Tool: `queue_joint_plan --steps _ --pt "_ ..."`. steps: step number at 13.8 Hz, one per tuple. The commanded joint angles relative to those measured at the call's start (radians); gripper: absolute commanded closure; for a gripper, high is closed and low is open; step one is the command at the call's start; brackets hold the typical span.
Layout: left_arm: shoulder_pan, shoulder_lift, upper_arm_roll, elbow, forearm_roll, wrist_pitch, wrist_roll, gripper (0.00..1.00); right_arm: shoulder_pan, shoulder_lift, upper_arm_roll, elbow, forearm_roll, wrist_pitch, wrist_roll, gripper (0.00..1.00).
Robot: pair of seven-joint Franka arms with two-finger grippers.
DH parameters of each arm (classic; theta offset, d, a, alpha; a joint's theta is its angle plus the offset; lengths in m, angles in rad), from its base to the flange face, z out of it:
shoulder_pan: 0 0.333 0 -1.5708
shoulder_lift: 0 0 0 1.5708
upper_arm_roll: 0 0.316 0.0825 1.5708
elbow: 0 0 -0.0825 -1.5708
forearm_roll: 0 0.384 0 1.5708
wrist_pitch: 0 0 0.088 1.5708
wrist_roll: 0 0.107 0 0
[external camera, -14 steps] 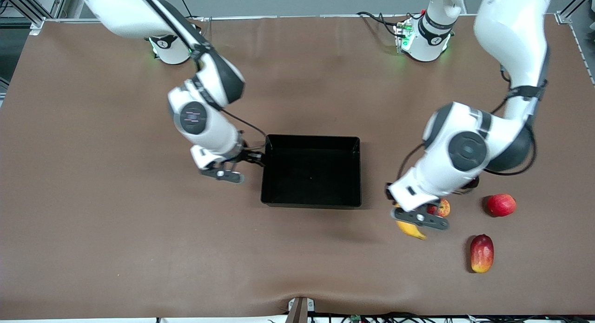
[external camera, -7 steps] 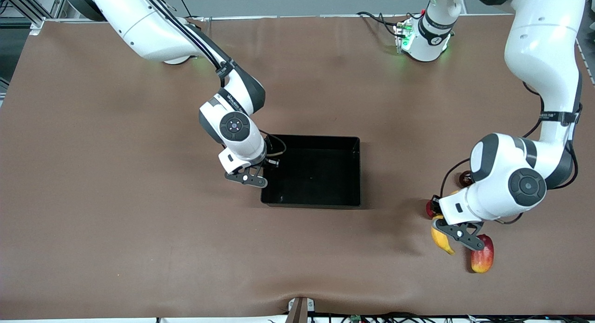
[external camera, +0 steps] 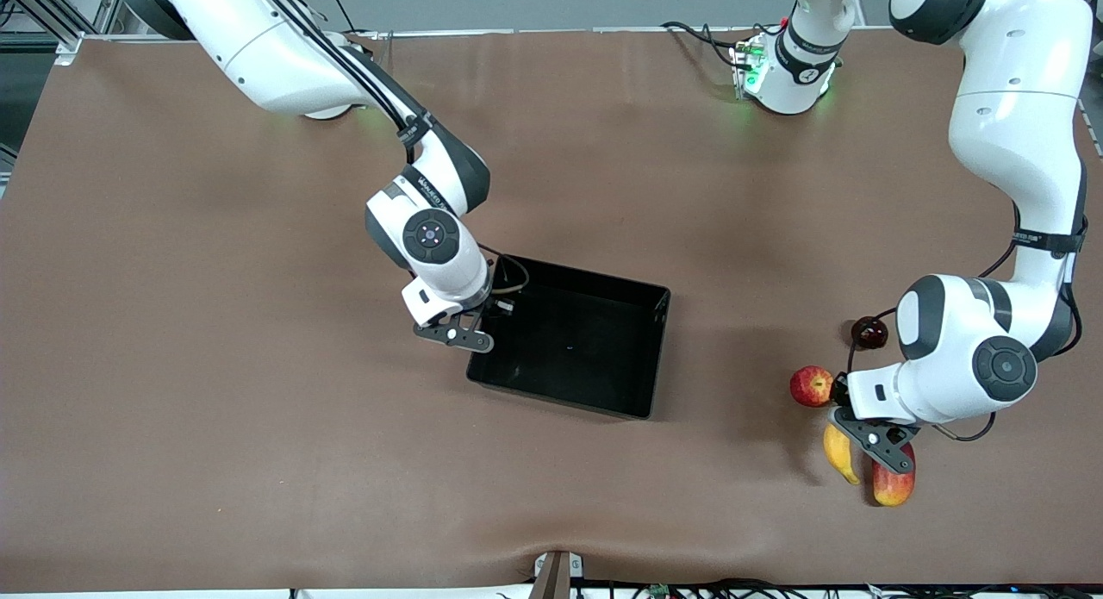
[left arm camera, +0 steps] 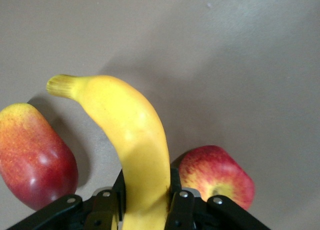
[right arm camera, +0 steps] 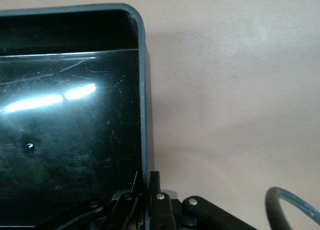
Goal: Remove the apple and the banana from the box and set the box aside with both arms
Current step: 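Place the banana by the mango while the right gripper drags the tray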
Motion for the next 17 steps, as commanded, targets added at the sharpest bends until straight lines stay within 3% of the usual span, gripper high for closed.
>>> queue_joint_plan --steps 1,4,6,9,11,12,14,17 --pt "-0.006 0.021 0.03 0.001 0.0 0.045 0.014 1.0 -0.069 -0.072 0.018 0.009 0.017 -0.149 -0.116 1.0" --pt "-0.006 0.038 0.038 -0.002 0.006 0.06 -0.008 1.0 -0.167 -0.185 0.014 0.001 0.172 -0.279 -0.278 1.0" --pt "-0.006 0.047 0.038 -0.005 0.007 0.06 -0.038 1.0 -0.218 -0.248 0.012 -0.008 0.177 -0.374 -0.362 1.0" --pt "-0.004 0.064 0.047 -0.005 0.009 0.072 -0.048 1.0 -0.363 -0.348 0.008 -0.098 0.21 -0.402 -0.526 1.0" --pt "-0.018 0.062 0.08 -0.004 0.009 0.077 -0.048 0.92 -0.437 -0.394 -0.009 -0.131 0.238 -0.453 -0.652 1.0" --pt "-0.018 0.065 0.081 -0.002 0.007 0.08 -0.048 0.91 -0.451 -0.417 -0.064 -0.148 0.238 -0.485 -0.722 1.0" --pt "-0.018 0.067 0.081 -0.004 0.007 0.092 -0.049 0.76 -0.451 -0.445 -0.18 -0.212 0.244 -0.475 -0.843 1.0" --pt "-0.015 0.062 0.081 -0.004 0.009 0.092 -0.051 0.54 -0.453 -0.443 -0.34 -0.218 0.285 -0.468 -1.055 1.0"
